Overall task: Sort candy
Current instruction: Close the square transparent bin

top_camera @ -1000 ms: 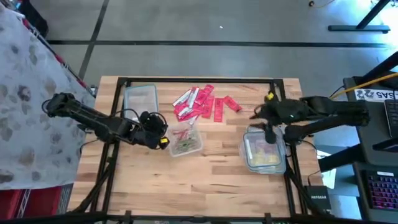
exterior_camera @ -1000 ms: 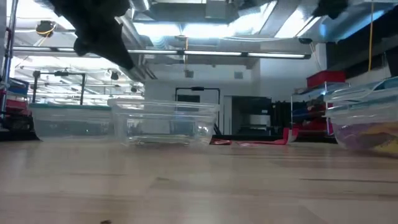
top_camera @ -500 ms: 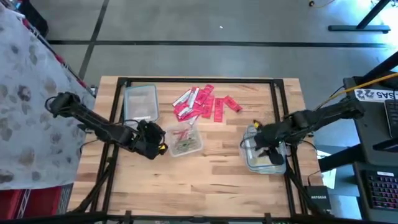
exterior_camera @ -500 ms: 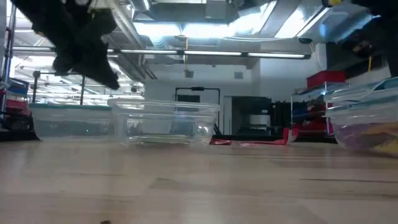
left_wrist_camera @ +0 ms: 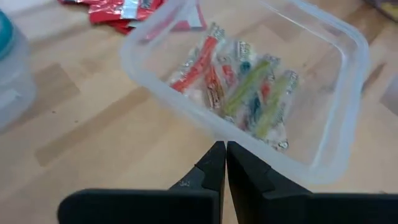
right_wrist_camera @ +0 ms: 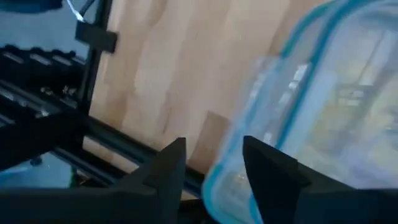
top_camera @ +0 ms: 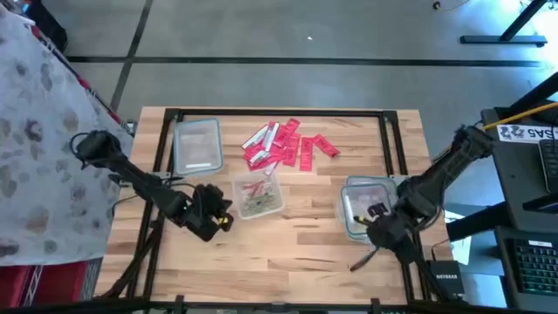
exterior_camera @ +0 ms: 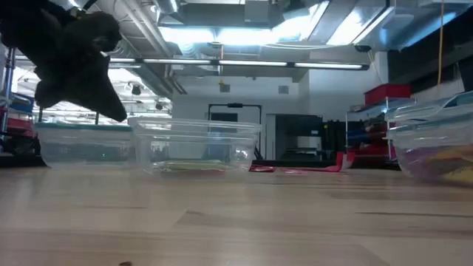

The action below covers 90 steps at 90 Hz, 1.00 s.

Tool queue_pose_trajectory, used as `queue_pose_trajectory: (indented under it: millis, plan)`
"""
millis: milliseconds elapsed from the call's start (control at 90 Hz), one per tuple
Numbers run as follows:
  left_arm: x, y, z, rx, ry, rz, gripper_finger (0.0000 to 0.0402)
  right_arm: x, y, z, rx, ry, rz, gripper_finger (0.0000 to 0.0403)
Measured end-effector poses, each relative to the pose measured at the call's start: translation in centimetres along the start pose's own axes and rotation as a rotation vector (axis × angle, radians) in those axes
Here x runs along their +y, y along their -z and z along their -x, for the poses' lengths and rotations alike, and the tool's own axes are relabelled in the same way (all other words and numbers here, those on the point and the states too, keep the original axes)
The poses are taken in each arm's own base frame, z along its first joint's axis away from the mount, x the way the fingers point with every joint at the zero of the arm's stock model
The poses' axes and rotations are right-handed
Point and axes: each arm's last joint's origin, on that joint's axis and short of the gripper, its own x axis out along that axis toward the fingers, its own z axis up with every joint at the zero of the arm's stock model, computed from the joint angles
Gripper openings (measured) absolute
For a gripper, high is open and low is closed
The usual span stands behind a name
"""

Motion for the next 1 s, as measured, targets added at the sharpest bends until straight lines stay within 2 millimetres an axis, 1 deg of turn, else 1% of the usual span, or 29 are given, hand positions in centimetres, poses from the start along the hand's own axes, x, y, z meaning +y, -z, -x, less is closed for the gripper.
queue_pose_trajectory:
  millis: [89,167,278,444,589,833,1000]
  plan:
    - [-0.2,0.3,0.0,0.000,0.006,-0.008,0.0000,0.5,-0.1,0.1,-0.009,0.000,0.004,0.0212]
    - [-0.2,0.6,-0.2,0.001,0.000,-0.016,0.0000,0.5,-0.2,0.2,-0.023,0.016,0.001,0.0242]
    - [-0.3,1.0,-0.3,0.002,-0.007,-0.027,0.0000,0.5,-0.2,0.1,-0.045,0.053,0.022,0.0262]
    - [-0.3,1.4,-0.7,0.003,-0.025,-0.026,0.0000,2.0,-0.1,-1.0,-0.055,0.119,0.111,0.0256]
    - [-0.3,1.5,-0.8,0.005,-0.031,-0.022,0.0000,3.7,0.0,-2.4,-0.119,0.216,0.171,0.0242]
    - [-0.4,1.5,-0.8,0.003,-0.026,-0.003,0.0000,4.8,1.1,-4.2,-0.160,0.461,0.146,0.0227]
    - [-0.5,1.4,-0.8,-0.014,-0.015,0.013,0.0000,5.5,1.3,-5.9,-0.181,0.587,0.206,0.0227]
